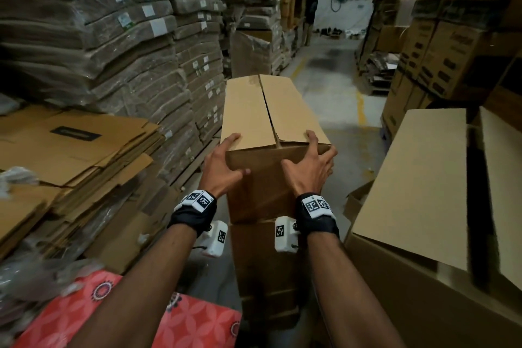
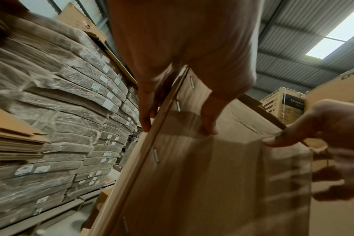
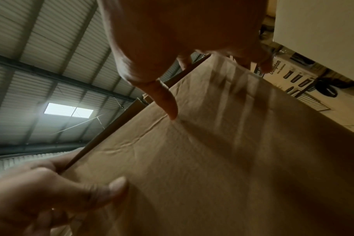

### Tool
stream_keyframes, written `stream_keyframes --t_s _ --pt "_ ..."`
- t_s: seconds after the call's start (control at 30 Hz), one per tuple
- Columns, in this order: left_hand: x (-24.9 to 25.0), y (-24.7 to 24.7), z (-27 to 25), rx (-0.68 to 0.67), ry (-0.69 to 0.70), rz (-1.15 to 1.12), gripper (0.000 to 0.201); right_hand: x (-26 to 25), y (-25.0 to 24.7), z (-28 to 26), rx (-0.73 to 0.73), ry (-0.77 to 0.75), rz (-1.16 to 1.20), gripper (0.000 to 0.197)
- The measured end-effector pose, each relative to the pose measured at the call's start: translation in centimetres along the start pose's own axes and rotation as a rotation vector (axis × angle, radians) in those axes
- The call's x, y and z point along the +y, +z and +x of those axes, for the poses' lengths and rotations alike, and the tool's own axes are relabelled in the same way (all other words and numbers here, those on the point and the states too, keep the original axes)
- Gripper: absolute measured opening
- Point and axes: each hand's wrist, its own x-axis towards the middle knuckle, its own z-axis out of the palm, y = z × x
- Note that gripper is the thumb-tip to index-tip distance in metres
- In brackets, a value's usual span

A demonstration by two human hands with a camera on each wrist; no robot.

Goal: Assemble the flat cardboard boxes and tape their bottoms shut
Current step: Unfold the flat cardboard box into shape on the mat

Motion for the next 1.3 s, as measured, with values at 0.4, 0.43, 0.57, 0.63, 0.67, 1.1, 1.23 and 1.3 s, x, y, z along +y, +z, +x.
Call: stream_keyframes --t_s 0.4,0.43,0.57,0.63,0.67,1.1,1.23,1.3 --pt "-1.0 -6.9 -5.3 0.227 0.099 0.0 0.083 -2.4 0.3 -5.8 0.006 -0.235 0.155 0.071" --pt "-1.1 -8.3 -6.2 0.255 0.112 0.014 0.083 -2.8 0.4 -6.9 -0.005 -0.26 0.17 0.07" --pt "-2.2 -14.4 -12.5 0.34 0.131 0.058 0.084 -4.7 0.6 -12.3 -0.075 -0.389 0.243 0.062" --pt "-3.5 -17.4 -17.1 0.374 0.128 0.066 0.085 -5.0 0.7 -15.9 -0.143 -0.46 0.272 0.058" --pt "-4.2 -18.7 -19.7 0.398 0.122 0.069 0.085 -5.0 0.8 -17.8 -0.18 -0.497 0.285 0.057" --pt "-11.0 -18.9 -57.5 0.59 -0.34 0.188 0.077 7.0 2.8 -42.1 -0.952 -0.574 0.214 0.046" --pt "-11.2 -18.2 -63.9 0.389 -0.465 0.137 0.07 9.4 3.0 -42.2 -1.221 -0.573 0.183 0.037" --pt "-10.8 -19.3 -64.7 0.244 -0.508 0.059 0.058 9.6 4.3 -41.0 -1.269 -0.56 0.133 0.039"
